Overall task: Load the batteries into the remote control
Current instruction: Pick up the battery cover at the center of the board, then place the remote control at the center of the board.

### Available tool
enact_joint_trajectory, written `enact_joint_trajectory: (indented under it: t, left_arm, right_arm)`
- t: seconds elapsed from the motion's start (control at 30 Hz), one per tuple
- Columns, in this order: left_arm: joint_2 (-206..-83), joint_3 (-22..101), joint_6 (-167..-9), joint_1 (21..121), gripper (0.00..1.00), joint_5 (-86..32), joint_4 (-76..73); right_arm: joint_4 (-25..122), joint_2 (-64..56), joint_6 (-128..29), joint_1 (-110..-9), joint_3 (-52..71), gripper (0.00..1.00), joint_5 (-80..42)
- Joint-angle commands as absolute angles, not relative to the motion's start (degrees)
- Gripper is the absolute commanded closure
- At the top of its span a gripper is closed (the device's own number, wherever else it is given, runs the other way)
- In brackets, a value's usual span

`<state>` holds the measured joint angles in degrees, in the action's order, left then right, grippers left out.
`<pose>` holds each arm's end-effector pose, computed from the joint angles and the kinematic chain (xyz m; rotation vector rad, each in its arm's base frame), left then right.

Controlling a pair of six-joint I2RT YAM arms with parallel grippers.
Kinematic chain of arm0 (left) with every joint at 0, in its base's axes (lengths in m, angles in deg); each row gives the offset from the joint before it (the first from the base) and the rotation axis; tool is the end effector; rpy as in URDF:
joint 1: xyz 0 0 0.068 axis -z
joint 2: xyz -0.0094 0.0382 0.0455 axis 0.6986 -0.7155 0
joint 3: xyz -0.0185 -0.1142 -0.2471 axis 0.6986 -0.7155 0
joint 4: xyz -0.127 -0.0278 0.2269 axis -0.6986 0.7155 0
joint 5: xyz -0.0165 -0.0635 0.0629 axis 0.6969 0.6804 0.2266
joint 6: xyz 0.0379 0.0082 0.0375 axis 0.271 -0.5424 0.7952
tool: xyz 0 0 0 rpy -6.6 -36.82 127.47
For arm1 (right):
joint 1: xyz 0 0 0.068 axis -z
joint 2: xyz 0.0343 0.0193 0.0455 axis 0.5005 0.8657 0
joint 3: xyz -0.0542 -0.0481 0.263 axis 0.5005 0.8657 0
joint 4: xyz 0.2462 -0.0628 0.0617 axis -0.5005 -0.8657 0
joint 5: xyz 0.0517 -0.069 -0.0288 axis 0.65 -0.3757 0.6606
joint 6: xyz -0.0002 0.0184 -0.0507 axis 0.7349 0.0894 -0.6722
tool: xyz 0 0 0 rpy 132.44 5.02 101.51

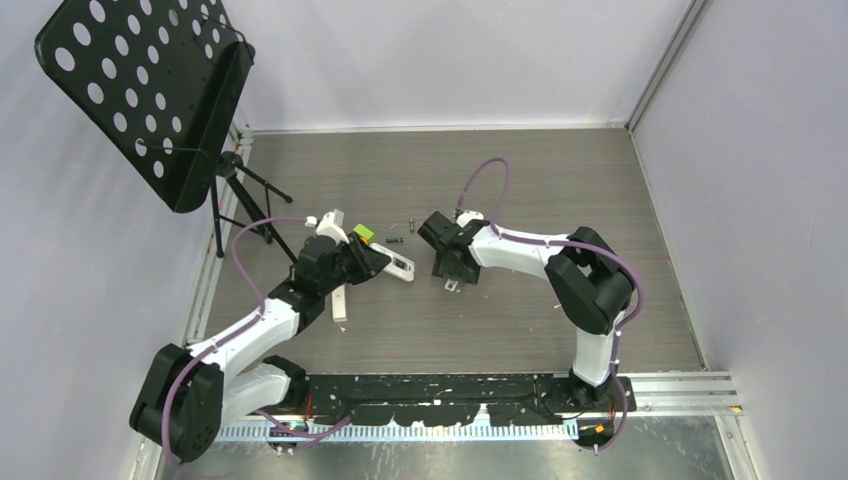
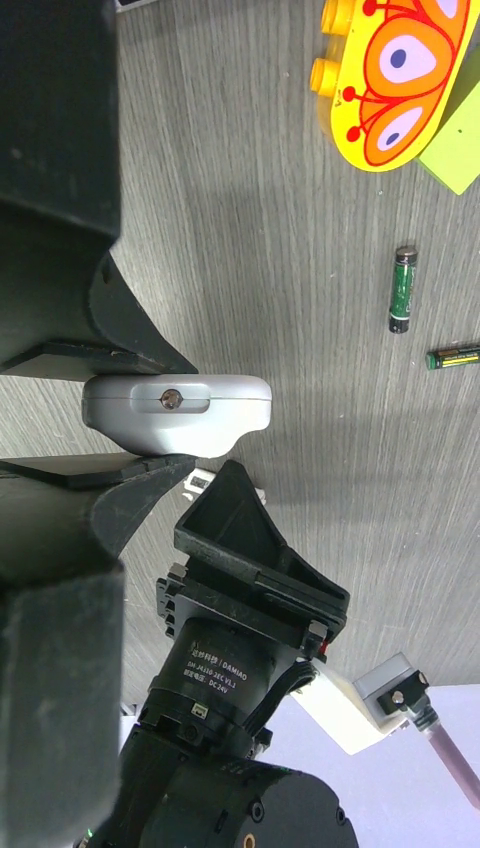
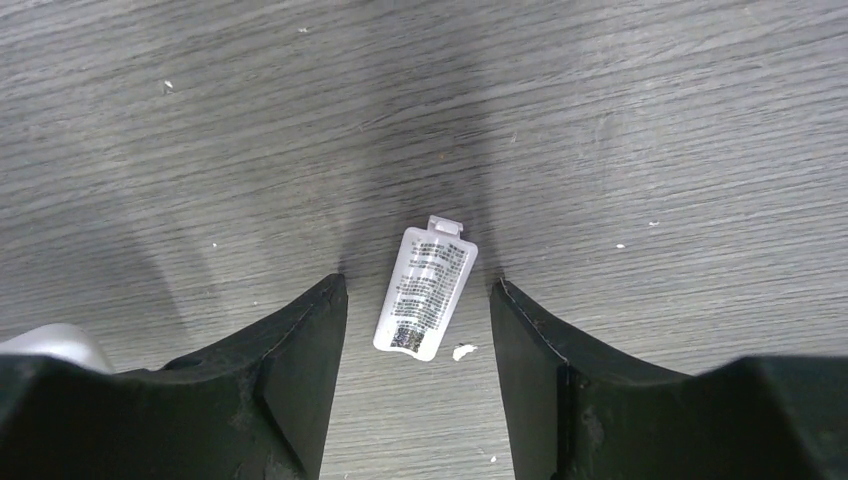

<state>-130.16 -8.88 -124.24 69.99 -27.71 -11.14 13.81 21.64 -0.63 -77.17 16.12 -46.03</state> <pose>0.1984 -0.1006 0.1990 -0.3139 2.1066 -0.9236 0.2529 0.2551 0.1628 0.2725 2.6749 0.0323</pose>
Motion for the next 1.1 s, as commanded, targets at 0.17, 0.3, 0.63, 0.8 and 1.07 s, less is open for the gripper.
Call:
enact_joint_trajectory:
  t: [0.17,0.3,0.63,0.8,1.07]
  left_arm:
    - [-132.3,-9.3,-124.2,70.1,1.0,-27.2,-18.4]
    - [-134.7,-9.0,-124.9,70.4,1.0,-25.6,-20.3]
    - [-147.1,-3.1,-131.7,74.4,1.0,-23.7,-21.7]
    - [-156.0,0.9,-137.9,78.4,1.0,-24.2,-23.3]
    - [-157.5,1.4,-143.1,85.1,0.66,-33.6,-17.4]
  right_arm:
    - [14.7,24.3,3.9,-75.8,15.7,0.61,-49.4]
    - [17.5,21.5,4.7,-75.0,18.8,0.68,-50.9]
    - [22.0,9.1,5.5,-69.0,28.9,0.71,-53.1]
    - [23.7,3.5,5.7,-66.2,33.2,0.71,-50.9]
    - [25.9,-3.1,5.1,-62.7,36.8,0.71,-47.5]
